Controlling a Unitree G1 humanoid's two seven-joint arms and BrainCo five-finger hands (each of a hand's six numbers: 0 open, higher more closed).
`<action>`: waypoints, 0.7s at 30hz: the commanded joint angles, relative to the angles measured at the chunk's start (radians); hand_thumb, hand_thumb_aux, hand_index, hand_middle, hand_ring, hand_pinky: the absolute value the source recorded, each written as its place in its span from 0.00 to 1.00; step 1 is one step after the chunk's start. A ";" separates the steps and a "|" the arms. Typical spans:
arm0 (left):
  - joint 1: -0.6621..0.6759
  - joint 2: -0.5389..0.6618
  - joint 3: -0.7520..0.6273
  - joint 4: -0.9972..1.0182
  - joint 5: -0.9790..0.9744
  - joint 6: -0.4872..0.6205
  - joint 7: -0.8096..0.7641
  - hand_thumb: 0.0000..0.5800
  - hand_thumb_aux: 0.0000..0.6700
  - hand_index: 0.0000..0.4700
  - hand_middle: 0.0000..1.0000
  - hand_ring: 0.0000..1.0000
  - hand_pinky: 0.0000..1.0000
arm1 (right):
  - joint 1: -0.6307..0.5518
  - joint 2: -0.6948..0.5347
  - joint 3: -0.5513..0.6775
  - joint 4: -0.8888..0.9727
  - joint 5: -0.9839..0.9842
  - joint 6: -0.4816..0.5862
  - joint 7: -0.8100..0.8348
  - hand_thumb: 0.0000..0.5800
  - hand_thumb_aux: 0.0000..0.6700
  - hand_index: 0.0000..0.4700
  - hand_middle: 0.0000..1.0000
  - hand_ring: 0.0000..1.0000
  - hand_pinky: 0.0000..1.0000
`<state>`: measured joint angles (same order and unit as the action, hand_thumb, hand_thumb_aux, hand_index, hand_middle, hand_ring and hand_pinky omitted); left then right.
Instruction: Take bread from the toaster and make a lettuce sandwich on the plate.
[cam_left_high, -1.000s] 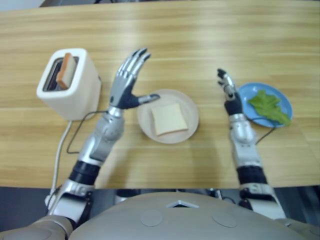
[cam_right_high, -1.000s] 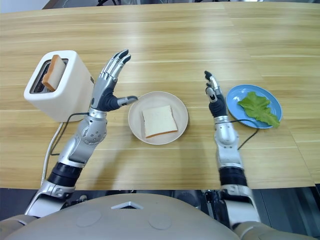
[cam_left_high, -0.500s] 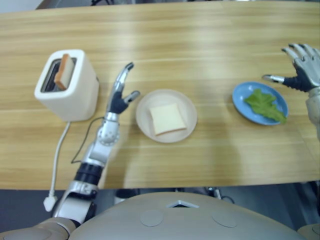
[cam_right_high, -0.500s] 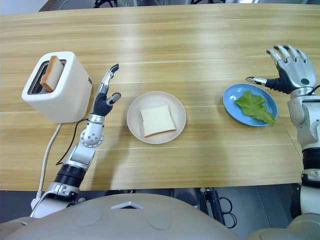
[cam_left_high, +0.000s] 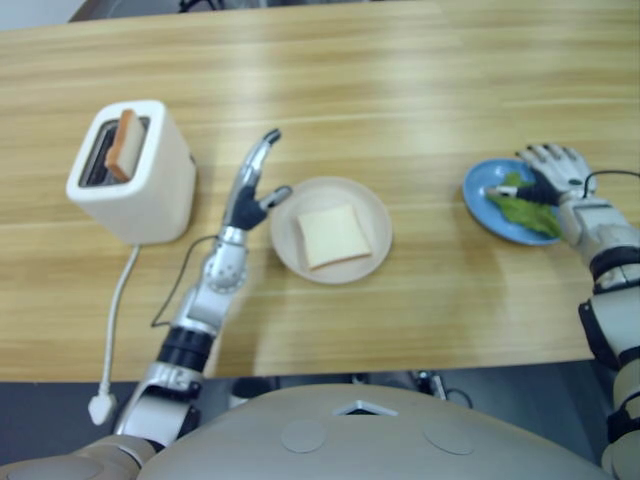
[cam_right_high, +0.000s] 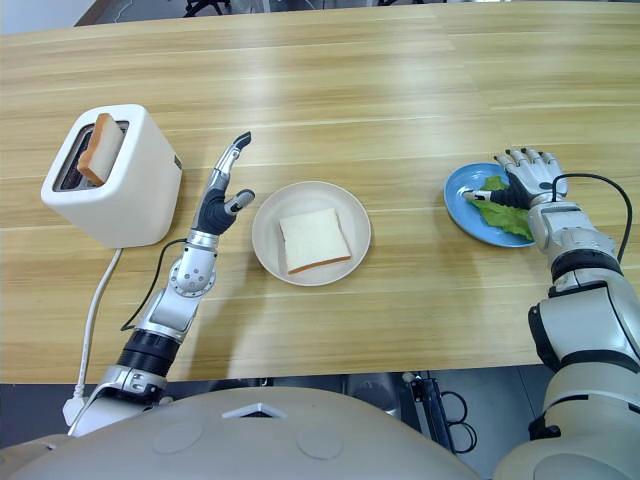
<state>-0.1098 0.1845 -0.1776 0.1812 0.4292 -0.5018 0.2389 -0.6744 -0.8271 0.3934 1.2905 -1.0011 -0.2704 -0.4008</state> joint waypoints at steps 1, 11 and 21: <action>0.009 0.001 -0.003 0.003 0.008 0.015 -0.013 0.00 0.00 0.00 0.00 0.00 0.00 | -0.001 -0.002 0.025 0.025 0.032 0.005 -0.008 0.00 0.00 0.00 0.00 0.00 0.00; 0.023 -0.001 -0.004 -0.011 0.009 0.023 -0.024 0.00 0.00 0.00 0.00 0.00 0.00 | 0.018 -0.022 0.058 0.048 0.083 0.028 0.003 0.00 0.00 0.00 0.00 0.00 0.00; 0.037 -0.004 -0.008 -0.033 0.009 0.030 -0.040 0.00 0.00 0.00 0.00 0.00 0.00 | 0.028 0.034 0.110 0.068 0.095 0.052 0.053 0.00 0.00 0.00 0.00 0.00 0.00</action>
<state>-0.0851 0.1815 -0.1774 0.1582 0.4311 -0.4852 0.2116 -0.6562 -0.8040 0.4845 1.3444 -0.9147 -0.2261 -0.3683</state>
